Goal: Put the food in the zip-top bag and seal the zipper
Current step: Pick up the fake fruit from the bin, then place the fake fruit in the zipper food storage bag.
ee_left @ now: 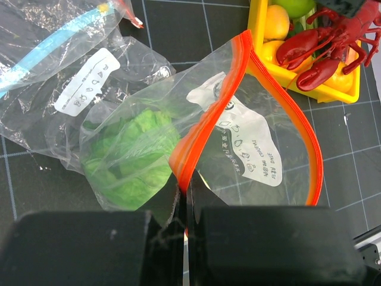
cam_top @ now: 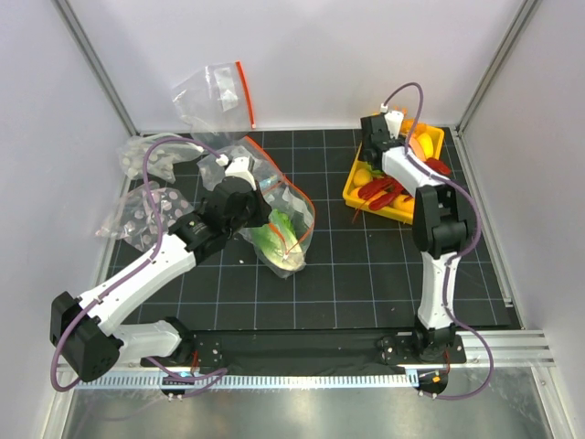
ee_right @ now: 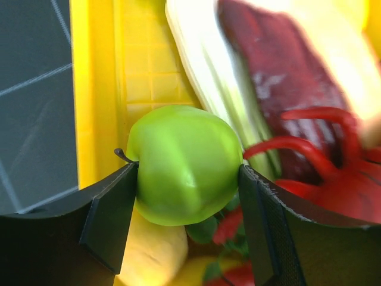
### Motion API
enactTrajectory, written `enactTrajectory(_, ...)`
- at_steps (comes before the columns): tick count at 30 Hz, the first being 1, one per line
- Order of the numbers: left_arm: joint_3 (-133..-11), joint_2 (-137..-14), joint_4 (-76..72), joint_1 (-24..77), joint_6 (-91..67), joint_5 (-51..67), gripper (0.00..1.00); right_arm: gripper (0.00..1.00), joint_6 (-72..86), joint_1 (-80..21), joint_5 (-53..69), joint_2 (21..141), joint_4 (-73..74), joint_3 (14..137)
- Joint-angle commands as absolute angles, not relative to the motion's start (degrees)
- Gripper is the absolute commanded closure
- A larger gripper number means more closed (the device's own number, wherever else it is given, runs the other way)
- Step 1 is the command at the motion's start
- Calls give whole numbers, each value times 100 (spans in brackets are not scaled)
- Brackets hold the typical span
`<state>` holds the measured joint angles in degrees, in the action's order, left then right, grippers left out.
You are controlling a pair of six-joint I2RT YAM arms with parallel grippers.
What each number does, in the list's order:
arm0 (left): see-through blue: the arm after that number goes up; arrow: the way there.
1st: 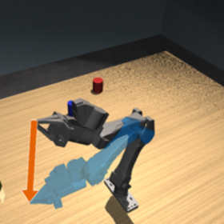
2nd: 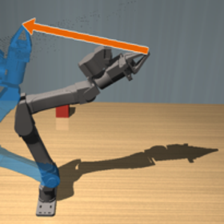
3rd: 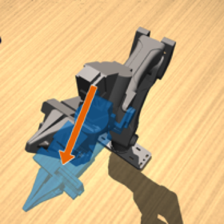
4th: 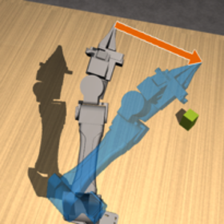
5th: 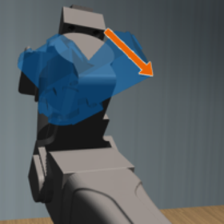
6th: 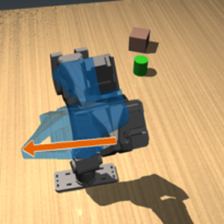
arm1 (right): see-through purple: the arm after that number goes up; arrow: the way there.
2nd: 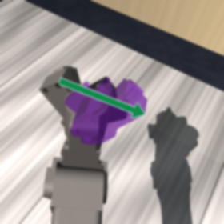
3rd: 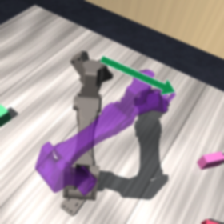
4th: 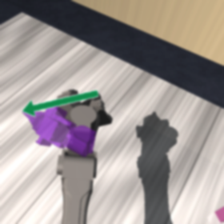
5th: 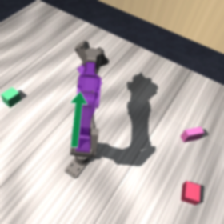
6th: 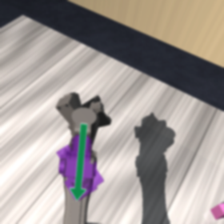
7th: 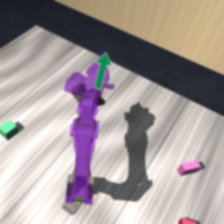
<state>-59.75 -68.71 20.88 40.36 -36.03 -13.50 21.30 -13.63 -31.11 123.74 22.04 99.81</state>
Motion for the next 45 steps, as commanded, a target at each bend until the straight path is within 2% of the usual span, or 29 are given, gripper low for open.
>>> enactTrajectory(1, -6021, -6794, 1890, 3999, -3656, -1389, 100, 37, 2022, -1336, -2927, 11225, 1767, 9704)
enactTrajectory(7, -6056, -6899, 1872, 4008, -3639, -1380, 100, 39, 1968, -1345, -2743, 10144, 1319, 8896)
enactTrajectory(14, -6100, -7057, 1872, 4008, -3604, -1257, 100, 42, 2381, -1520, -1530, 9002, 1538, 8255)
enactTrajectory(19, -6143, -7163, 1828, 4008, -3577, -1169, 100, 44, 2487, -2328, -1310, 7729, 889, 7209)
enactTrajectory(27, -6179, -7084, 1872, 3999, -3481, -1195, 100, 48, 2382, -3884, -1424, 6445, 667, 6539)
enactTrajectory(34, -6187, -7058, 1872, 4008, -3445, -1072, 100, 52, 1978, -4297, -572, 6055, -360, 5766)
enactTrajectory(38, -6179, -7014, 1881, 3999, -3472, -1055, 100, 52, 1574, -4692, -659, 6196, -474, 5775)
enactTrajectory(45, -6135, -6935, 1819, 4008, -3551, -915, 100, 52, 1406, -4816, -870, 6416, -527, 5722)
